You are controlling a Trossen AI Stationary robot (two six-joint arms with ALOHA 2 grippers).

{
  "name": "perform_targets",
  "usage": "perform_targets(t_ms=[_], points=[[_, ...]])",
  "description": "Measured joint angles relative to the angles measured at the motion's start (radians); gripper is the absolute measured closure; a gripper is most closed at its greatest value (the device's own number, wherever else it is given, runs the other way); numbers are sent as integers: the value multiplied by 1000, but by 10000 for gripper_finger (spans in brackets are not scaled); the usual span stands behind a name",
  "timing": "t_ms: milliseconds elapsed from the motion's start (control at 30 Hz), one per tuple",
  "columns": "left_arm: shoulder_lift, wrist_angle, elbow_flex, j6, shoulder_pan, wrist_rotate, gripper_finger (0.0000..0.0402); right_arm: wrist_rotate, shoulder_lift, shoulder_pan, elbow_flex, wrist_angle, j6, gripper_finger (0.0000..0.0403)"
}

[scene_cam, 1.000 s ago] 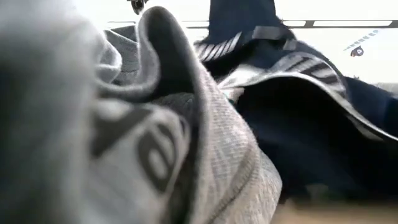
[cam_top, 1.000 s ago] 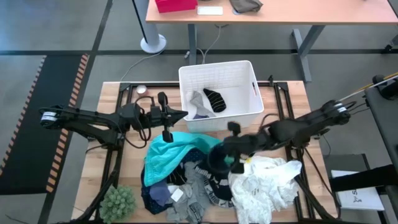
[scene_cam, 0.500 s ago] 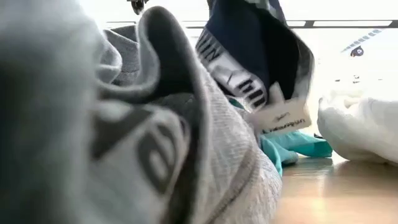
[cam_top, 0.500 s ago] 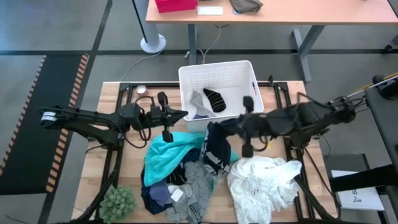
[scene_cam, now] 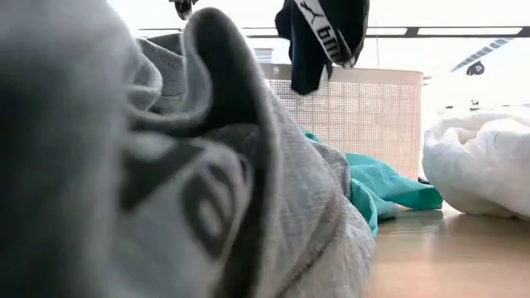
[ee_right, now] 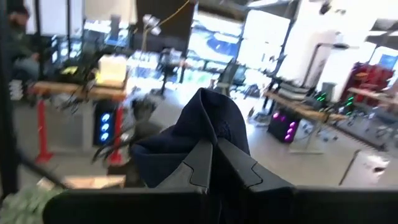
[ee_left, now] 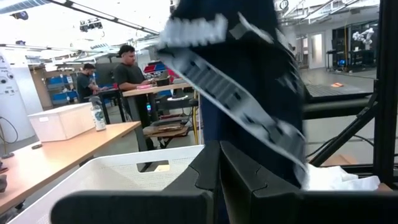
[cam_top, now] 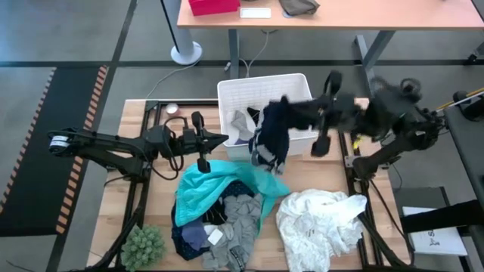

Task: Sort clothes
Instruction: Put the underwear in the bin

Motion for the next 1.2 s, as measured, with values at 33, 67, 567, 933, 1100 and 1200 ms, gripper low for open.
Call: perform_targets(t_ms=[33,67,567,933,1100,1200], points=[[0,0,0,0,0,0,402,1,0,-10,14,12,-11,403],[0,0,0,0,0,0,402,1,0,-21,28,27,-21,403],[0,0,0,0,0,-1,402,55,1,-245,112,227,-181,403],[0,-4,0,0,0,0,402,40,72,-461,102,204,-128,403],[0,-6,0,0,0,-1,402,39,131,-514,103,99,-97,403],[0,-9,0,0,0,-1,402,39,174,-529,102,-10,-69,403]])
